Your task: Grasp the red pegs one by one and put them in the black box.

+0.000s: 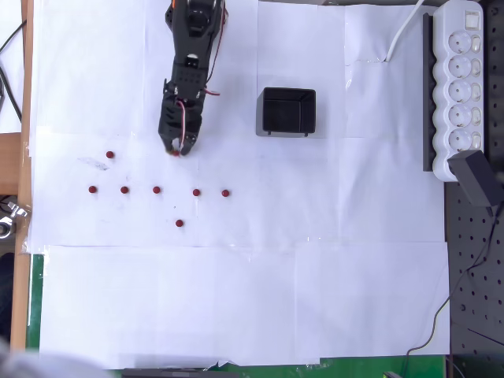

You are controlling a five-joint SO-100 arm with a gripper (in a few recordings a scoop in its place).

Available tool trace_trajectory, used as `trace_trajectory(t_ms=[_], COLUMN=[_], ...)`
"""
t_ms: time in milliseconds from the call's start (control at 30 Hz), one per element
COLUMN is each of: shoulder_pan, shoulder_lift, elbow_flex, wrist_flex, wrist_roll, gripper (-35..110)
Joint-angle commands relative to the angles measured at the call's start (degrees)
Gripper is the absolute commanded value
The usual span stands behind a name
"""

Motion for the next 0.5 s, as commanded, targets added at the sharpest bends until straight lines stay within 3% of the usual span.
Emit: trace_trajectory(t_ms=[0, 233, 467], shoulder_pan=[-5.71, -22.85, -39.64], shoulder_lift=[-6.15, -0.79, 9.4], elbow_flex=[15.38, 43.07, 58.54], wrist_flex=[25.49, 44.74, 48.78], wrist_roll=[-6.59, -22.76, -34.28], gripper=[0, 0, 0])
